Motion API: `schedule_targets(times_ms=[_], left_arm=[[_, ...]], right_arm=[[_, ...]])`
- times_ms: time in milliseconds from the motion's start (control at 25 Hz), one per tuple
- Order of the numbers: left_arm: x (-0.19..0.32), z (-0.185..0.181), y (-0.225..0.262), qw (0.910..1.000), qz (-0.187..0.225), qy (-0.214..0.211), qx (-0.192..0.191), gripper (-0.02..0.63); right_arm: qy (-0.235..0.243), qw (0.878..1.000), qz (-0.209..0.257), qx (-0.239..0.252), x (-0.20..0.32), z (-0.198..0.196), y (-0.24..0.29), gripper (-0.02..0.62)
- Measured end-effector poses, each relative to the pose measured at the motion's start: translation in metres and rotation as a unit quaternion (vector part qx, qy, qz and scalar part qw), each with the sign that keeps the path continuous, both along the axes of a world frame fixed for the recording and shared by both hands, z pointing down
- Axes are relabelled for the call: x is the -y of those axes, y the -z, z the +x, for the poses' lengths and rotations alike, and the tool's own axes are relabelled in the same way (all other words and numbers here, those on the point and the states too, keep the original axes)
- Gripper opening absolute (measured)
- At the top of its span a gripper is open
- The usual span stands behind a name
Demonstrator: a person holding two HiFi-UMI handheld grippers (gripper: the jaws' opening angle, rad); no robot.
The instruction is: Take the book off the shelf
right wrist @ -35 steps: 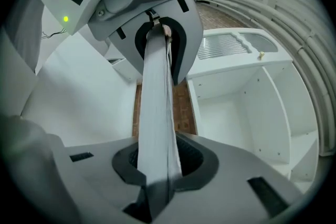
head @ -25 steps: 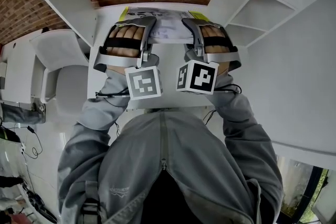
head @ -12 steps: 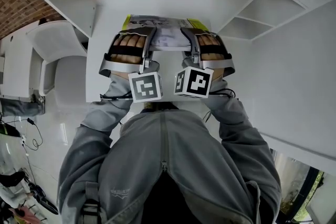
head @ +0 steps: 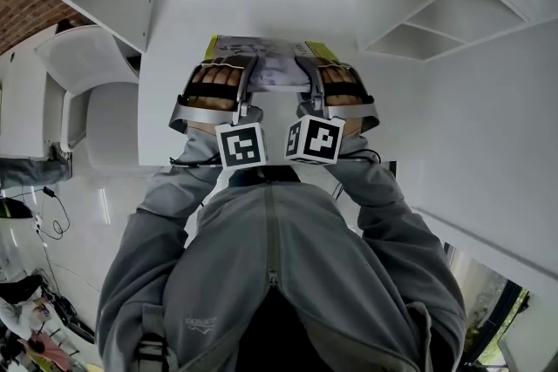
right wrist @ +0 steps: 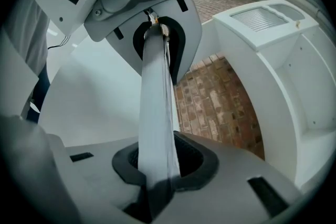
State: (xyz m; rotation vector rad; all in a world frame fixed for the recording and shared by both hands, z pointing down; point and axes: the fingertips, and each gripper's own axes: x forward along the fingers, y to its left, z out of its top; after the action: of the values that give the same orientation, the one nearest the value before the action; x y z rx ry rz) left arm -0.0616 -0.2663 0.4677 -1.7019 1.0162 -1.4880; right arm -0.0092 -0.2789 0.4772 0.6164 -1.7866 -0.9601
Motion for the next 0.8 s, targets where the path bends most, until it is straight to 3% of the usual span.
schedule_targets(times_ms=[800], left_arm=[[0.005,0.0,-0.103,0.994,-0.106,0.002,-0.027,0.084]], right_arm=[[-0.007,0.993,-0.11,-0.032,0.002,-0.001,-0.102,0.081]])
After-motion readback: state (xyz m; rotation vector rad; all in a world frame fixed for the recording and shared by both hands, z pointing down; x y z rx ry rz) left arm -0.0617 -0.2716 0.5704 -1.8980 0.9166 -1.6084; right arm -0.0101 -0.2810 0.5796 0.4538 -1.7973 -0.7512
